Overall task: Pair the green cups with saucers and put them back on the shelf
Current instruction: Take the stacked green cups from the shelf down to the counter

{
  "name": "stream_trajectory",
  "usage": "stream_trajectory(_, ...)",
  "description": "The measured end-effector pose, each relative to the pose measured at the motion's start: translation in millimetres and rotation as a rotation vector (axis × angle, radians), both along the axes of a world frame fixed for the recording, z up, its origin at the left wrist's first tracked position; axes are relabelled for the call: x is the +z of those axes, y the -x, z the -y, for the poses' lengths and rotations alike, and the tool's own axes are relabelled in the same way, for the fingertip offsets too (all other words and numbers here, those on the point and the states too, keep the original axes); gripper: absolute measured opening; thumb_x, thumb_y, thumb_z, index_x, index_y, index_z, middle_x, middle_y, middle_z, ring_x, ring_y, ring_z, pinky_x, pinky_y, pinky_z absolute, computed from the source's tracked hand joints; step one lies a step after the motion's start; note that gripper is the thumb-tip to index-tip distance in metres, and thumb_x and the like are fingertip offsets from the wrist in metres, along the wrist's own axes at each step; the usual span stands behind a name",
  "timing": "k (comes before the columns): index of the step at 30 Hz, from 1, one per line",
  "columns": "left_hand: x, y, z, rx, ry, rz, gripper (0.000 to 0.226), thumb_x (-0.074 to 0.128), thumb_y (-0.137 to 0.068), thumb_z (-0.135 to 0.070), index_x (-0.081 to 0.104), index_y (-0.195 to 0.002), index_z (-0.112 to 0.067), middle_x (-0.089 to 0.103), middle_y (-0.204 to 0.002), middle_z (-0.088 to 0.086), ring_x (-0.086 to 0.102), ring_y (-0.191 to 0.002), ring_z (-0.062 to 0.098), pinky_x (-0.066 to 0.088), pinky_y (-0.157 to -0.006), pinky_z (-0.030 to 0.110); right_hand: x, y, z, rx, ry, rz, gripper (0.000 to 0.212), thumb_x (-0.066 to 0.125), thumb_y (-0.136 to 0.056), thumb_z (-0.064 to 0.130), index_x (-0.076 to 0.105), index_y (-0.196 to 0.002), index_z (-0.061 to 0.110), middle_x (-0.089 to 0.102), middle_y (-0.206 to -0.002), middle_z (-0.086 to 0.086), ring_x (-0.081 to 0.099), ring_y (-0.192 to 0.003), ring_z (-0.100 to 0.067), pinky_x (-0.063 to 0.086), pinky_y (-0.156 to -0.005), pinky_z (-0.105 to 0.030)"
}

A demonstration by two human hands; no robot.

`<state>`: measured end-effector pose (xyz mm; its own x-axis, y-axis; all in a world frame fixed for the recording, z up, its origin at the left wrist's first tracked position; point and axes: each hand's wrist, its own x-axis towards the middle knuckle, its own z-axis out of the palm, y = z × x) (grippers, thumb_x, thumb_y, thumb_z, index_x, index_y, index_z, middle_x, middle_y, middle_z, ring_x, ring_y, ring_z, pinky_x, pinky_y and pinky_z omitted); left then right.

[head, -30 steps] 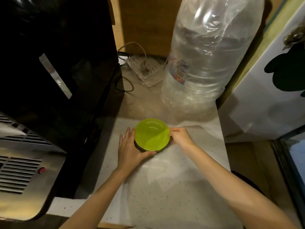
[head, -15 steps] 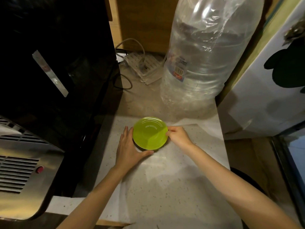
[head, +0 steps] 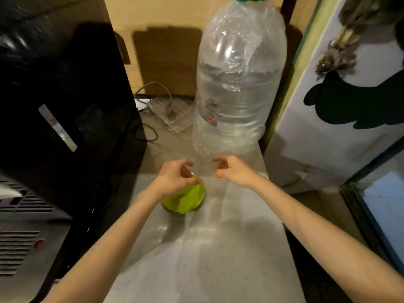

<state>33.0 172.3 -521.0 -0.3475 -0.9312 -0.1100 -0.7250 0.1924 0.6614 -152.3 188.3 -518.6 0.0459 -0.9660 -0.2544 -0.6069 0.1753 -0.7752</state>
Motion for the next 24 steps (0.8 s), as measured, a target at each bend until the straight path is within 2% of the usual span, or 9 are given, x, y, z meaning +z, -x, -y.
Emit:
stream_trajectory(3,38,19,12,-0.047,0.067,-0.084,0.043,0.076,-0.069,-0.024,0.063,-0.108,-0.011,0.074,-0.092,0.010,0.065,-0.080,0.012,0.049,-0.078,0.022,42,19,-3,0.042,0.097,-0.045,0.047,0.064,-0.082,0.016,0.052,-0.126,0.009,0.059,-0.099,-0.008,0.057,-0.090,-0.019,0.043,-0.068,-0.020)
stream_trajectory(5,66,31,20,-0.089,0.106,-0.116,0.039,0.076,-0.069,-0.024,0.065,-0.104,-0.012,0.074,-0.091,0.010,0.067,-0.081,0.013,0.052,-0.085,0.030,71,30,-5,0.045,0.165,-0.076,0.045,0.064,-0.082,0.017,0.053,-0.125,0.011,0.063,-0.101,-0.010,0.062,-0.090,-0.023,0.048,-0.075,-0.028)
stream_trajectory(7,94,43,28,-0.135,0.158,-0.109,0.036,0.075,-0.070,-0.026,0.067,-0.102,-0.013,0.074,-0.092,0.009,0.068,-0.086,0.015,0.051,-0.086,0.032,99,40,-7,0.043,0.234,-0.106,0.042,0.064,-0.083,0.018,0.053,-0.123,0.013,0.064,-0.097,-0.005,0.062,-0.087,-0.019,0.048,-0.072,-0.025)
stream_trajectory(9,124,55,35,-0.166,0.209,-0.104,0.035,0.073,-0.072,-0.028,0.067,-0.103,-0.012,0.074,-0.093,0.008,0.068,-0.089,0.017,0.051,-0.083,0.027,130,49,-9,0.025,0.308,-0.131,0.039,0.063,-0.084,0.023,0.053,-0.122,0.016,0.062,-0.096,0.000,0.061,-0.087,-0.014,0.046,-0.069,-0.018)
stream_trajectory(11,153,63,36,-0.184,0.237,-0.141,0.034,0.071,-0.074,-0.026,0.065,-0.104,-0.011,0.074,-0.089,0.004,0.069,-0.084,0.016,0.051,-0.072,0.015,159,57,-10,-0.008,0.377,-0.134,0.038,0.061,-0.085,0.027,0.053,-0.121,0.019,0.062,-0.098,0.000,0.061,-0.089,-0.014,0.046,-0.072,-0.019)
stream_trajectory(12,167,67,36,-0.193,0.253,-0.162,0.034,0.071,-0.075,-0.026,0.065,-0.105,-0.010,0.073,-0.089,0.003,0.068,-0.083,0.015,0.052,-0.071,0.014,173,61,-10,-0.019,0.413,-0.139,0.038,0.060,-0.086,0.028,0.052,-0.121,0.019,0.061,-0.099,0.000,0.061,-0.089,-0.014,0.046,-0.073,-0.020)
stream_trajectory(15,212,80,36,-0.237,0.337,-0.182,0.038,0.069,-0.076,-0.030,0.064,-0.110,-0.012,0.071,-0.101,0.004,0.066,-0.090,0.013,0.052,-0.084,0.027,216,67,-10,-0.037,0.538,-0.178,0.037,0.059,-0.087,0.030,0.051,-0.122,0.020,0.060,-0.096,0.003,0.060,-0.083,-0.010,0.046,-0.071,-0.018)
stream_trajectory(18,255,90,38,-0.268,0.458,-0.211,0.041,0.067,-0.077,-0.033,0.062,-0.113,-0.014,0.068,-0.111,0.002,0.065,-0.093,0.012,0.053,-0.087,0.032,259,70,-10,-0.035,0.668,-0.229,0.041,0.058,-0.087,0.029,0.048,-0.126,0.021,0.057,-0.091,0.009,0.059,-0.081,-0.006,0.046,-0.071,-0.016)
stream_trajectory(24,330,102,40,-0.266,0.609,-0.367,0.057,0.063,-0.080,-0.031,0.043,-0.130,-0.017,0.059,-0.121,0.006,0.061,-0.100,0.018,0.053,-0.087,0.034,333,83,-15,-0.044,0.906,-0.349,0.046,0.058,-0.087,0.029,0.043,-0.130,0.021,0.058,-0.101,0.003,0.057,-0.091,-0.009,0.045,-0.075,-0.016)
